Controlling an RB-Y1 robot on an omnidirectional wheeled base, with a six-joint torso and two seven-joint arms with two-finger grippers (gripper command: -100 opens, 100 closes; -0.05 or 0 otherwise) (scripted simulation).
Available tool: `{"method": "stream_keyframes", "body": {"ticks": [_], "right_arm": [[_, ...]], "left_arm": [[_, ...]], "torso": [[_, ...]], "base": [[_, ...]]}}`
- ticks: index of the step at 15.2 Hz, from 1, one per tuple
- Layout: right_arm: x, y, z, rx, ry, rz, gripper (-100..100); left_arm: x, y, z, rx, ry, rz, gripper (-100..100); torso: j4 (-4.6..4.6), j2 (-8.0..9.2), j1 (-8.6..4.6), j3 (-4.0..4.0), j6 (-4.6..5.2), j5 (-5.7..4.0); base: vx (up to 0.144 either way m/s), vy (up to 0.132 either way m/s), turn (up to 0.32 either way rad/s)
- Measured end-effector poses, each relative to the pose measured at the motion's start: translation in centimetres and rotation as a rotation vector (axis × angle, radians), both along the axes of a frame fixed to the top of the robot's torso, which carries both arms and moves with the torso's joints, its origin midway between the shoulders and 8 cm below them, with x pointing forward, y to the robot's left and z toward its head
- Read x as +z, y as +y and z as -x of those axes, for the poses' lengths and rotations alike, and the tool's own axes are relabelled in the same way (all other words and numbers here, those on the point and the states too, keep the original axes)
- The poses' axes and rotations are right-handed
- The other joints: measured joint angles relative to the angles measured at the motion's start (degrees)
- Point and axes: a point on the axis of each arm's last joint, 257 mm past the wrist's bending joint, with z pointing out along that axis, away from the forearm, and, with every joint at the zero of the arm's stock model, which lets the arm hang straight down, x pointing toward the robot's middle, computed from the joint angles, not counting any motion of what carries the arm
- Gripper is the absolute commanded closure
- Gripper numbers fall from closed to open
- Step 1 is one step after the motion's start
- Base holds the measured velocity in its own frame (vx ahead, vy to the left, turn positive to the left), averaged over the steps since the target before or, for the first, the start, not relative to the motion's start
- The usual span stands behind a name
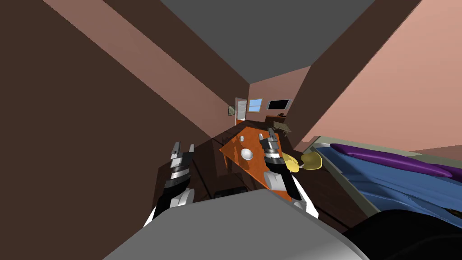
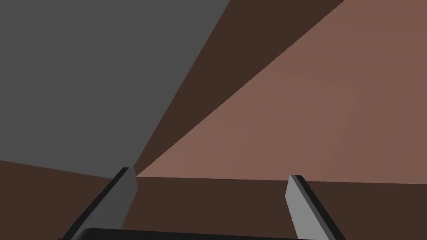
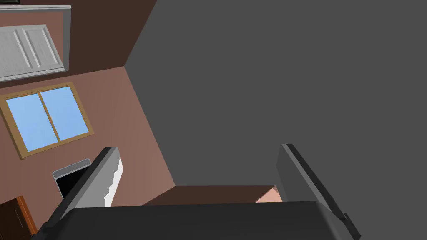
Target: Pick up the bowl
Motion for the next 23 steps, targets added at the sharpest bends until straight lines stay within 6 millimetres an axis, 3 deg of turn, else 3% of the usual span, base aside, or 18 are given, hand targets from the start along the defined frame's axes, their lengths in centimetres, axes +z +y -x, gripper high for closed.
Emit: {"method": "stream_keyframes", "body": {"ticks": [3,10,20,23], "right_arm": [[-0.2,1.5,-0.8,0.032,0.011,0.059,-100],[-2.3,7.2,-3.1,0.132,0.038,0.249,-100],[-7.6,15.7,-6.2,0.272,0.06,0.575,-100],[-9.3,17.6,-6.4,0.302,0.062,0.669,-100]], "left_arm": [[0.0,0.0,0.0,0.0,0.0,0.0,0],[0.0,0.0,0.0,0.0,0.0,0.0,0],[0.0,0.0,0.0,0.0,0.0,0.0,0],[0.0,0.0,0.0,0.0,0.0,0.0,0]], "torso": [[0.07,0.31,0.41,0.17,-0.01,0.08],[0.01,0.05,0.19,0.03,-0.01,0.04],[-0.03,-0.1,0.1,-0.06,-0.02,0.02],[-0.02,-0.09,0.05,-0.05,-0.01,0.01]], "base": [[-0.09,0.109,-0.004],[-0.029,0.057,-0.004],[0.006,0.025,-0.006],[0.015,0.011,-0.006]]}}
